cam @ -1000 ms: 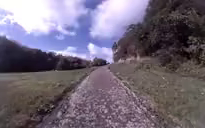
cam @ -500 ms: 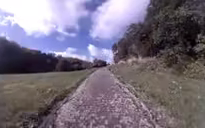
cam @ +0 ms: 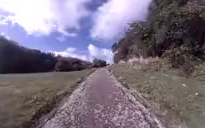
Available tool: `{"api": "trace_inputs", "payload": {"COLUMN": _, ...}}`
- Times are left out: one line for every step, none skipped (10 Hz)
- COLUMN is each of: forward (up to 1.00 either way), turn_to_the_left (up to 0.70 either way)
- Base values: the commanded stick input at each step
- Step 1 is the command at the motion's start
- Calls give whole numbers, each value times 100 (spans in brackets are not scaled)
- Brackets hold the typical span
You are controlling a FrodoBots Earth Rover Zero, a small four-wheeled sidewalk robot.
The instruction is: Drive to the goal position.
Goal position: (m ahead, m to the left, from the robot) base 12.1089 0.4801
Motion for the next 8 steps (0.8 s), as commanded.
{"api": "trace_inputs", "payload": {"forward": 100, "turn_to_the_left": 0}}
{"api": "trace_inputs", "payload": {"forward": 100, "turn_to_the_left": 0}}
{"api": "trace_inputs", "payload": {"forward": 100, "turn_to_the_left": -3}}
{"api": "trace_inputs", "payload": {"forward": 100, "turn_to_the_left": -3}}
{"api": "trace_inputs", "payload": {"forward": 100, "turn_to_the_left": -2}}
{"api": "trace_inputs", "payload": {"forward": 100, "turn_to_the_left": -1}}
{"api": "trace_inputs", "payload": {"forward": 100, "turn_to_the_left": 10}}
{"api": "trace_inputs", "payload": {"forward": 100, "turn_to_the_left": 29}}
